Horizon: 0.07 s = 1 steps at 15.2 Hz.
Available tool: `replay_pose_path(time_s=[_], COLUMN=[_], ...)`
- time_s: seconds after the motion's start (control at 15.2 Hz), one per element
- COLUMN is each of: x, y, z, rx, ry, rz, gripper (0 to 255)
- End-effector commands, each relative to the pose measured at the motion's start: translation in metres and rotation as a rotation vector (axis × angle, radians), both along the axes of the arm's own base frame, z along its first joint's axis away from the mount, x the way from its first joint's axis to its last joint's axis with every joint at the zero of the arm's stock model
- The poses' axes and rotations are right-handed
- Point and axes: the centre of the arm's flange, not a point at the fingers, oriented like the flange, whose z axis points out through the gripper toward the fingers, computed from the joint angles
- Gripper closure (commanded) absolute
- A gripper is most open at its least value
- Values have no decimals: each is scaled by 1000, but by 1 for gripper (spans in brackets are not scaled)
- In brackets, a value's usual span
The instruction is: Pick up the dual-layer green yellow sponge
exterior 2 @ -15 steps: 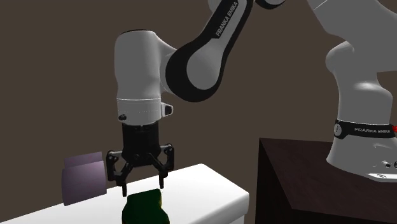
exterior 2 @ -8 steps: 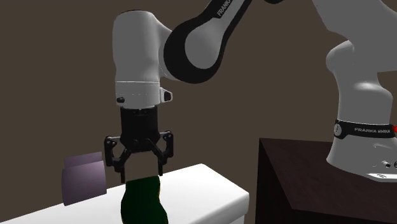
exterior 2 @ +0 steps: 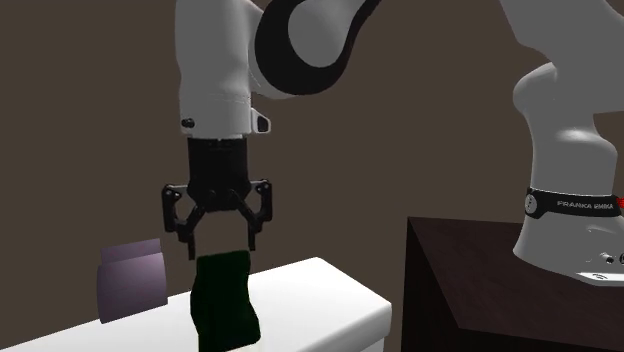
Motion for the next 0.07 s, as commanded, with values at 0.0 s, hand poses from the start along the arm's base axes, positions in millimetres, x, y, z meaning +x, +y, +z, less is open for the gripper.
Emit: replay_pose_path(time_s=[0.0], x=[0], y=[0], z=[4], rx=[0], ry=[0], rz=[0], gripper=[255])
